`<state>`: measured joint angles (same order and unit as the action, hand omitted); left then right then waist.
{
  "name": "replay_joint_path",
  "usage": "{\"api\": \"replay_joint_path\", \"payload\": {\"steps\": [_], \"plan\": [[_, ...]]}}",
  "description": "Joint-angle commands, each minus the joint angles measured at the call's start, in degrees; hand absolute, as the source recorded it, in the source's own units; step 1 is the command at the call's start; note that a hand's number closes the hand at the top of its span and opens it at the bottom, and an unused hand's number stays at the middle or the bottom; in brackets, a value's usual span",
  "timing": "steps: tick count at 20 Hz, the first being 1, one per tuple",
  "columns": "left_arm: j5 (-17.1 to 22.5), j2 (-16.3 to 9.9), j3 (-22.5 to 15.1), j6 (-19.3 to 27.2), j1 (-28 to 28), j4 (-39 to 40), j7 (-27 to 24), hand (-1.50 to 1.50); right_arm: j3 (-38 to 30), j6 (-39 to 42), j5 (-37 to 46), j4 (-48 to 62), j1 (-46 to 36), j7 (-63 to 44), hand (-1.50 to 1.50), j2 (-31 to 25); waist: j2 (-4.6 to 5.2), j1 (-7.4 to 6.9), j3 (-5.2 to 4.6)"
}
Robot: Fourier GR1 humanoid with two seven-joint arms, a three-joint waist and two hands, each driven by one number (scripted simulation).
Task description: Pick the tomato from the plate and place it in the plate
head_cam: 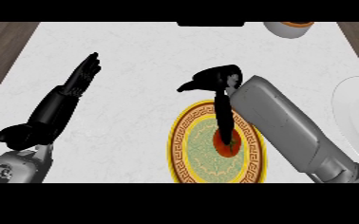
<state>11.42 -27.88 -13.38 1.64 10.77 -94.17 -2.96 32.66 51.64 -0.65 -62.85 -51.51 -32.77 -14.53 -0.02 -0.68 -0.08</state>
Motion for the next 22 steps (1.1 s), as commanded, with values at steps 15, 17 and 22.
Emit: {"api": "replay_joint_path", "payload": {"steps": [15,17,22], "plan": [[-3.5,3.0,3.4,-3.3,-0.9,0.5,-0.6,0.00,-6.5,11.5,0.0,17.1,-10.5,-8.8,-1.50,2.5,0.14,-0.03,0.07],[-4.8,4.3,2.0,-2.0,-1.8,-1.9,0.4,0.00,-5.9,12.9,1.2,18.4,-9.2,-5.8,-1.50,1.2,0.20,-0.19,0.09],[-4.9,4.8,3.8,-3.9,0.7,0.3,1.5,0.00,-6.3,15.8,2.8,20.6,-10.7,-4.8,-1.50,3.4,0.24,-0.14,0.08]]}}
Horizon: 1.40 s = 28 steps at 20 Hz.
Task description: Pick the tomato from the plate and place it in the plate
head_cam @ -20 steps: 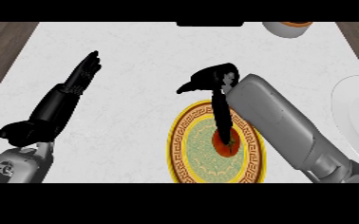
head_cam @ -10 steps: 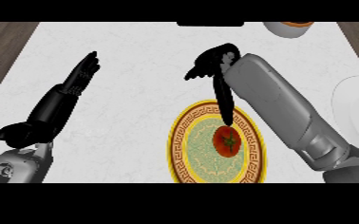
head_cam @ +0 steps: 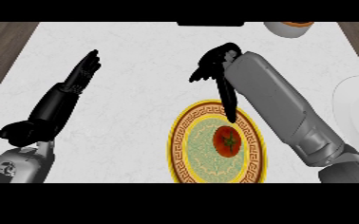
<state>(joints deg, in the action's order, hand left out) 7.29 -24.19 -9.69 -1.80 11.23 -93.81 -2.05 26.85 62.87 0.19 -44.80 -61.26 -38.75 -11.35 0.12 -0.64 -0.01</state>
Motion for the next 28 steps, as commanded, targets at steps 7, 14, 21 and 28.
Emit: {"api": "replay_joint_path", "payload": {"steps": [7,14,21,28], "plan": [[-2.9,2.4,0.4,-1.3,-3.5,1.1,-3.0,0.00,2.9,4.8,6.2,0.1,4.1,1.9,-1.50,2.9,-0.04,0.10,0.00],[-0.7,1.8,4.9,-4.2,0.0,1.9,-0.4,0.00,5.1,5.3,10.7,-3.1,11.1,4.7,-1.50,2.1,-0.03,0.27,0.01],[-1.5,2.8,4.7,-4.9,-2.5,-2.7,2.0,0.00,6.1,9.0,10.2,-7.7,15.9,-0.2,-1.50,3.3,-0.30,0.54,0.00],[-4.0,4.8,4.9,-4.8,-1.6,-0.3,0.2,0.00,8.7,7.3,14.8,-9.5,19.3,3.0,-1.50,2.8,-0.01,0.27,0.02]]}}
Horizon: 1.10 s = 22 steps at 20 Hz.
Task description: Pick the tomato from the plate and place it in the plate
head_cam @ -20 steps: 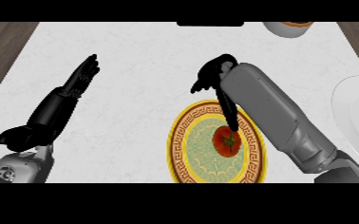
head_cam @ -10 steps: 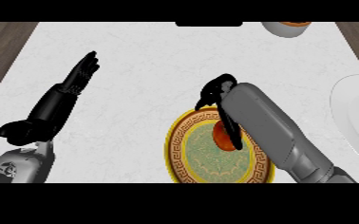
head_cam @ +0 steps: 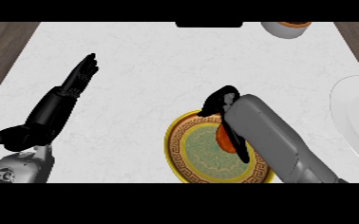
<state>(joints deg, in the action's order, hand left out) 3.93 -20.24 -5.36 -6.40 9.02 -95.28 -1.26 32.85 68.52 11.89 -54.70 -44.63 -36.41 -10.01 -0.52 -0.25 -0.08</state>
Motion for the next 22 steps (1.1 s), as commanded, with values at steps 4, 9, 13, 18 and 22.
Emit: {"api": "replay_joint_path", "payload": {"steps": [4,9,13,18,22], "plan": [[0.3,-0.1,2.5,-2.9,0.6,4.4,-3.2,0.00,4.3,2.0,4.5,-4.9,7.9,3.7,-1.50,-1.5,0.65,0.15,0.09],[-1.2,2.1,0.8,-1.2,4.2,2.7,1.4,0.00,6.1,1.8,5.6,-11.5,8.6,11.7,1.50,-3.8,0.69,0.15,0.13],[0.1,0.4,3.6,-3.4,3.9,3.0,1.3,0.00,7.1,-2.3,11.0,-9.3,7.6,16.3,1.50,-3.4,0.75,-0.37,0.12],[-2.0,2.1,2.2,-1.4,1.8,1.5,-0.2,0.00,-5.0,-17.0,17.5,-2.5,4.6,3.1,1.50,-7.5,0.47,0.74,0.04],[-1.8,1.6,3.5,-0.8,0.6,2.2,0.2,0.00,-14.2,-29.8,22.6,0.8,2.7,-8.3,1.50,-15.6,-0.59,5.15,-0.14]]}}
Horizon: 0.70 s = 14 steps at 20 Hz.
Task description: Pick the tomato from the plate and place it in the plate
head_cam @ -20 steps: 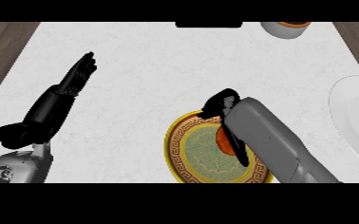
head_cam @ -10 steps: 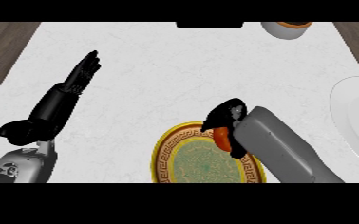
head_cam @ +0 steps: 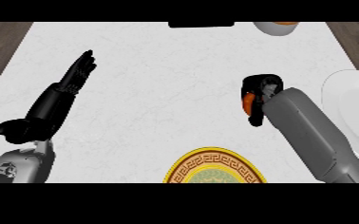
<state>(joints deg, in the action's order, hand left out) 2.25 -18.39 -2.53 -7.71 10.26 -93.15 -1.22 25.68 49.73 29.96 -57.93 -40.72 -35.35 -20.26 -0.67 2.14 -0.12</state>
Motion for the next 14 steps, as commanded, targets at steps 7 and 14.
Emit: {"api": "replay_joint_path", "payload": {"steps": [7,14], "plan": [[0.2,0.2,-0.5,-0.6,0.2,-0.3,0.1,0.00,-13.8,-36.1,16.0,6.1,-8.4,-33.1,1.50,-4.1,1.01,-2.54,0.00],[0.8,-0.6,-0.6,-1.9,1.6,-2.0,1.1,0.00,-15.4,-50.1,28.8,9.8,-14.5,-48.9,1.50,1.3,1.11,-5.02,0.05]]}}
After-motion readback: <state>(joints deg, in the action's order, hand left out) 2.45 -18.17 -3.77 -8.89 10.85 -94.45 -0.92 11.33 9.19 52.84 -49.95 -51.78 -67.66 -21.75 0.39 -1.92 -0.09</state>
